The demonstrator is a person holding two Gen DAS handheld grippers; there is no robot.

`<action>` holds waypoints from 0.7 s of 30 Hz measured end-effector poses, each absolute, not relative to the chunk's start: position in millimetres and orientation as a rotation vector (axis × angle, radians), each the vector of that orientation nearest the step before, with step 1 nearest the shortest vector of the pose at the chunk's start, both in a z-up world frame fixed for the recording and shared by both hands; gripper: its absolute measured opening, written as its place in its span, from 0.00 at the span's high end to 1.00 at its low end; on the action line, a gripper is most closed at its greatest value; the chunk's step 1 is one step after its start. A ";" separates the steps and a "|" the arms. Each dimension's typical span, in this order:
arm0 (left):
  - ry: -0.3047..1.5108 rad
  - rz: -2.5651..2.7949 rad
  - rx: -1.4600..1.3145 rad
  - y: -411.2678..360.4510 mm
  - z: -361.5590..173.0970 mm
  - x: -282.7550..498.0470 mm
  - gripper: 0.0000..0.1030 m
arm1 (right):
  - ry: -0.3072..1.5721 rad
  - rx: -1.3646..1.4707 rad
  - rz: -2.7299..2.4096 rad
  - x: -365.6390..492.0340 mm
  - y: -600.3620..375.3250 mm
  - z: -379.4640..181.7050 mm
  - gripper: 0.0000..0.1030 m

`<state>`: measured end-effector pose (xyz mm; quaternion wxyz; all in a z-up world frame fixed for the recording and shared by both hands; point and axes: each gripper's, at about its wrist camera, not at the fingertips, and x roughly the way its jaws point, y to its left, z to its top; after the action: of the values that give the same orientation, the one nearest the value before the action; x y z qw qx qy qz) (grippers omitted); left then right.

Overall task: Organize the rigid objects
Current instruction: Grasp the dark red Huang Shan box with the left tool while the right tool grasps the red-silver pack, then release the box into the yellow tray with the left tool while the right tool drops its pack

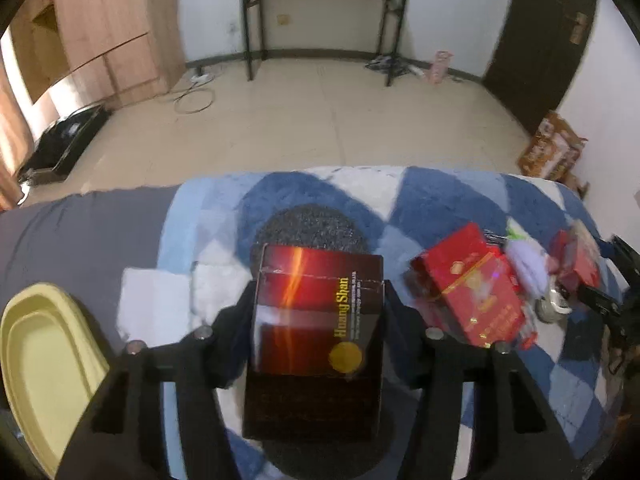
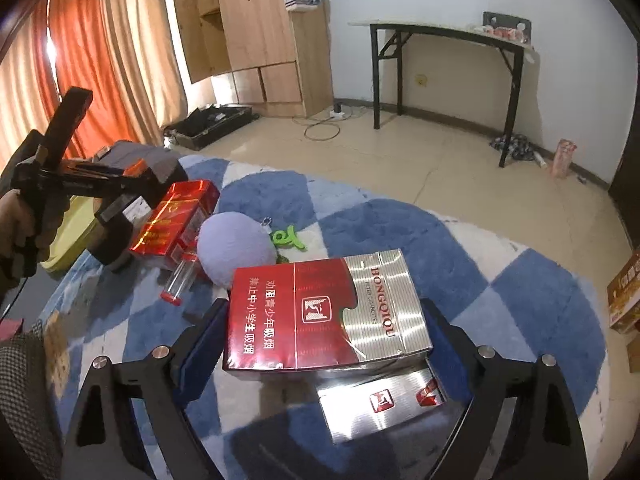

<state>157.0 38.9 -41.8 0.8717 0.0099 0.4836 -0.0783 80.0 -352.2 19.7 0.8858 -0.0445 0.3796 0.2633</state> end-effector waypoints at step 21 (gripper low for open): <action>0.843 0.143 -0.208 274.4 75.0 69.3 0.44 | 0.517 -0.129 0.957 -18.2 -93.2 199.0 0.13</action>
<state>69.3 274.4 75.0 0.9047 -0.1006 0.4081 0.0694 -18.2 -93.2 199.0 0.8538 -0.0613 0.2457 0.4548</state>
